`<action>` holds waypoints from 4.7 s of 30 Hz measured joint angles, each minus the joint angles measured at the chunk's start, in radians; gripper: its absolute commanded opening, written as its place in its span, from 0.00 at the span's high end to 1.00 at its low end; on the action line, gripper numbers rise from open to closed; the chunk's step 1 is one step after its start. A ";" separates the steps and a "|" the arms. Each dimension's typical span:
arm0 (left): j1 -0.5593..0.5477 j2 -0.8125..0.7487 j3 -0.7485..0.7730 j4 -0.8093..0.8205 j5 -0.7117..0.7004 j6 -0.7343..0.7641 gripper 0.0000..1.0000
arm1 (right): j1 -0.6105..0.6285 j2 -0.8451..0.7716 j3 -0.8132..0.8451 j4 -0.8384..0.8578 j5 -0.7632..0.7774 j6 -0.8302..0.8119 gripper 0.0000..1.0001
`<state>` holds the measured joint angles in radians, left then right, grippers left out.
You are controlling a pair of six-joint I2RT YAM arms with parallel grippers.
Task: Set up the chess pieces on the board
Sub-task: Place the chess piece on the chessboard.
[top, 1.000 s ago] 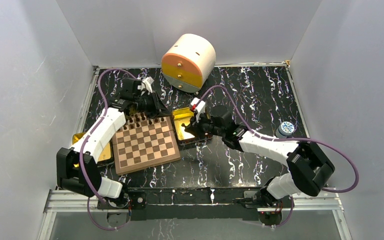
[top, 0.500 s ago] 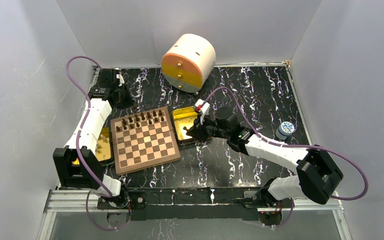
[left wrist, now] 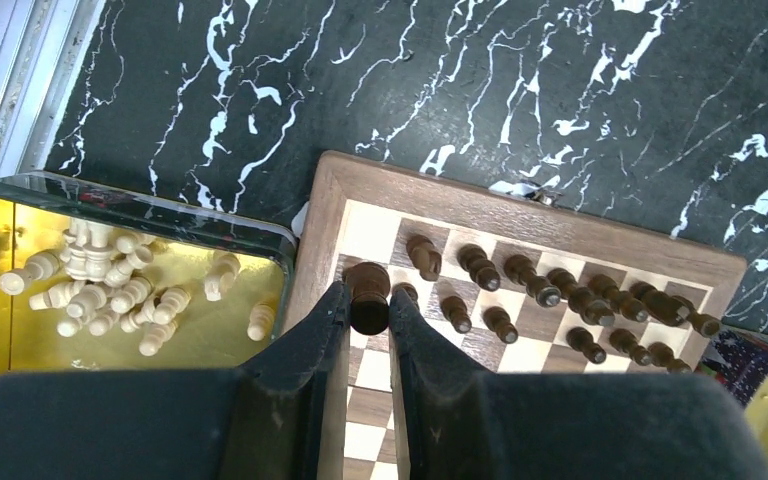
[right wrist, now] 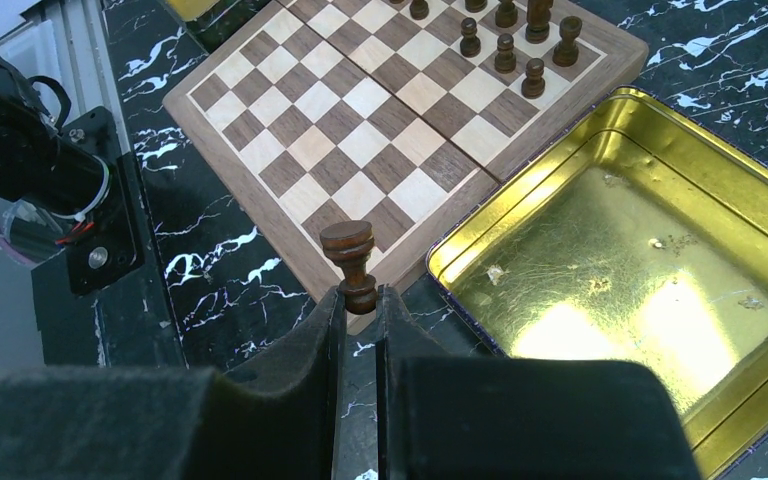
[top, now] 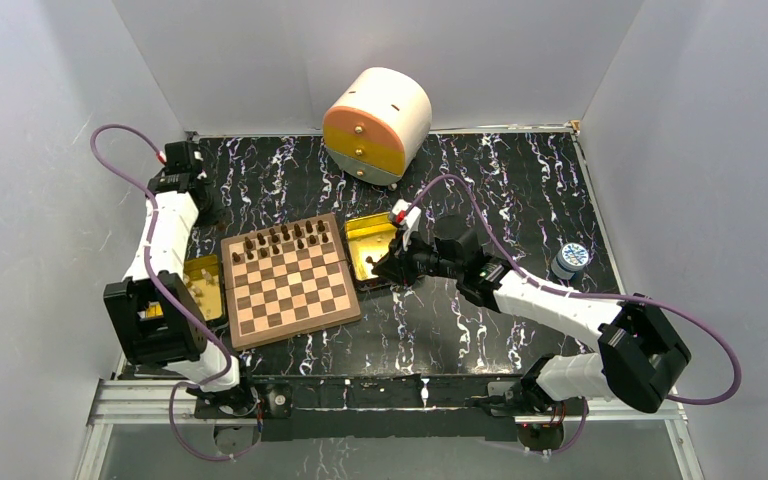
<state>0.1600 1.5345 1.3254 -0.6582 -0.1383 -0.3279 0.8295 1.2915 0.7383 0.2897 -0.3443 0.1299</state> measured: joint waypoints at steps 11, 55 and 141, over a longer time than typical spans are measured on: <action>0.018 0.082 -0.069 0.056 0.022 0.022 1.00 | 0.000 0.000 0.000 -0.001 -0.003 0.001 0.95; 0.019 0.201 -0.089 0.119 0.074 0.059 0.92 | 0.000 0.000 0.000 -0.003 -0.019 0.001 0.92; -0.404 -0.349 -0.454 0.486 1.128 0.595 0.54 | -0.090 0.238 0.327 -0.344 -0.340 0.224 0.88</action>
<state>-0.2436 1.1858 0.8715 -0.1726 0.9894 0.2668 0.7395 1.5295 1.0653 -0.0540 -0.6846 0.3538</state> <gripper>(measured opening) 0.432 0.197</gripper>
